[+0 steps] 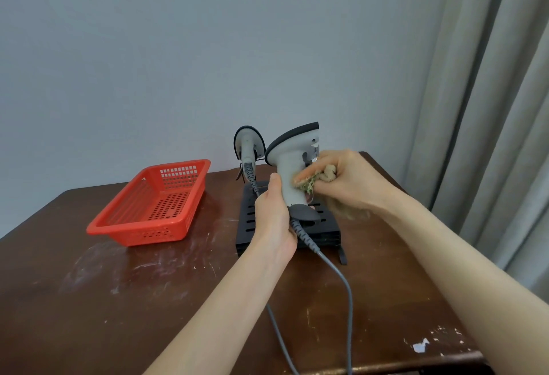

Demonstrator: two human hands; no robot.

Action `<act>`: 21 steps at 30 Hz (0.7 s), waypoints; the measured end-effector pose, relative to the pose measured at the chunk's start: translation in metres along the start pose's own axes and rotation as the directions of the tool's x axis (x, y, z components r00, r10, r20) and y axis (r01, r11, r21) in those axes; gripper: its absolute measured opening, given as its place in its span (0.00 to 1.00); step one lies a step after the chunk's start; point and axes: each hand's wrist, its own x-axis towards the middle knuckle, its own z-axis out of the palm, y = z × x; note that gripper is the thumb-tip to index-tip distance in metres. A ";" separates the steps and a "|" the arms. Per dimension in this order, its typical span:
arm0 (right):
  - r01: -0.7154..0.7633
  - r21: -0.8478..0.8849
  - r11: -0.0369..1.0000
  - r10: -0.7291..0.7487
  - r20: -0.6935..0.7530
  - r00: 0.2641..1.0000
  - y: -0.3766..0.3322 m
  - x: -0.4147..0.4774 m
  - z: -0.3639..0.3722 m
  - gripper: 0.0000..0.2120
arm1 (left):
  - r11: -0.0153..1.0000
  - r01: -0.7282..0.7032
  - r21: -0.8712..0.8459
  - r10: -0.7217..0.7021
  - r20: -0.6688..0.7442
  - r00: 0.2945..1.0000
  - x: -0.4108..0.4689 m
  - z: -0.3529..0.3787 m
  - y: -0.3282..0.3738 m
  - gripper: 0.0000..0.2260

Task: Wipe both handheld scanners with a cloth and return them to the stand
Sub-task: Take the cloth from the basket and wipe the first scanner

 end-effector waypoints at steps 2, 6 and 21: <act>-0.004 -0.027 1.000 0.001 -0.125 0.992 0.003 0.005 0.003 0.15 | 1.000 0.021 -0.019 -0.020 0.003 1.000 -0.001 0.003 0.002 0.12; 0.026 0.083 0.996 -0.024 -0.025 0.999 -0.001 -0.004 0.006 0.15 | 1.000 -0.006 -0.009 0.006 0.008 1.000 0.000 0.001 0.006 0.13; 0.026 0.157 0.987 -0.049 0.144 0.988 -0.006 -0.016 0.004 0.15 | 0.999 -0.008 0.052 0.007 0.009 1.000 -0.003 -0.001 0.003 0.15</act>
